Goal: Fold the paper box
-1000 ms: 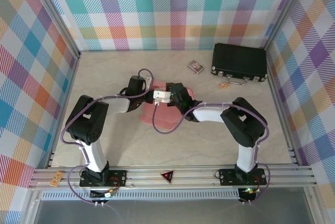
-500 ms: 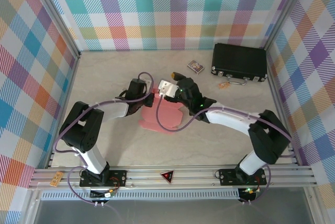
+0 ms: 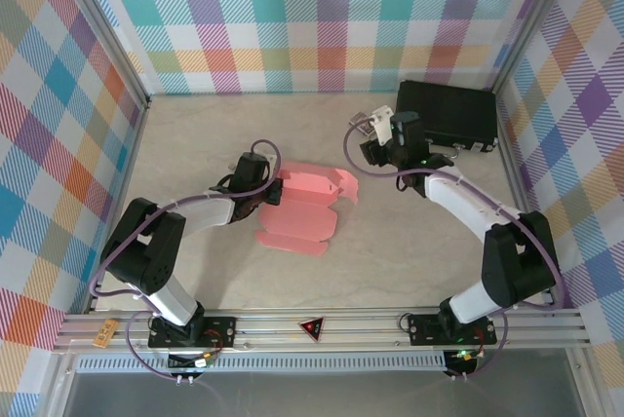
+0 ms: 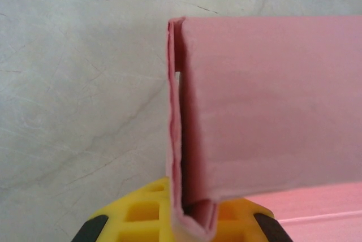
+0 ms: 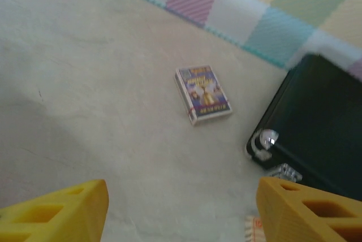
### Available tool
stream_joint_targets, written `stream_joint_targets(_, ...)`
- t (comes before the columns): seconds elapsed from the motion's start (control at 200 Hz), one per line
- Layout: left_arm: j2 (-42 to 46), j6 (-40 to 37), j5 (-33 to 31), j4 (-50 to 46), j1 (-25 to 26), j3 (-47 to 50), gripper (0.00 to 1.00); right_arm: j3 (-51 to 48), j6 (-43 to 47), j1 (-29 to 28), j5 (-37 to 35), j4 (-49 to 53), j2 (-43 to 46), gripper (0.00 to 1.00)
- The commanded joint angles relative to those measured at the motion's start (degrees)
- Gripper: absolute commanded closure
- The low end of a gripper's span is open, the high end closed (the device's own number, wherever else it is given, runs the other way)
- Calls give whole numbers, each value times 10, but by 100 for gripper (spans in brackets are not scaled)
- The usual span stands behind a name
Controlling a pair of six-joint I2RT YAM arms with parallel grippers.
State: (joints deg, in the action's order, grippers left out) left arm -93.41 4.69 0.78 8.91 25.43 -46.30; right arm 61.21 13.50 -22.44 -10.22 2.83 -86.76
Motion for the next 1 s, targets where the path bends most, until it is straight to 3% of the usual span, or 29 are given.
stream_joint_targets(0.0,19,11,-3,-1,4,6,97,1,-64,15,58,57,-22,31)
stream_joint_targets(0.52,17,27,-15,-1,9,11,97,-7,-36,18,204,102,-79,37)
stream_joint_targets(0.995,9,46,-32,-5,15,7,97,16,-13,-8,254,135,-111,41)
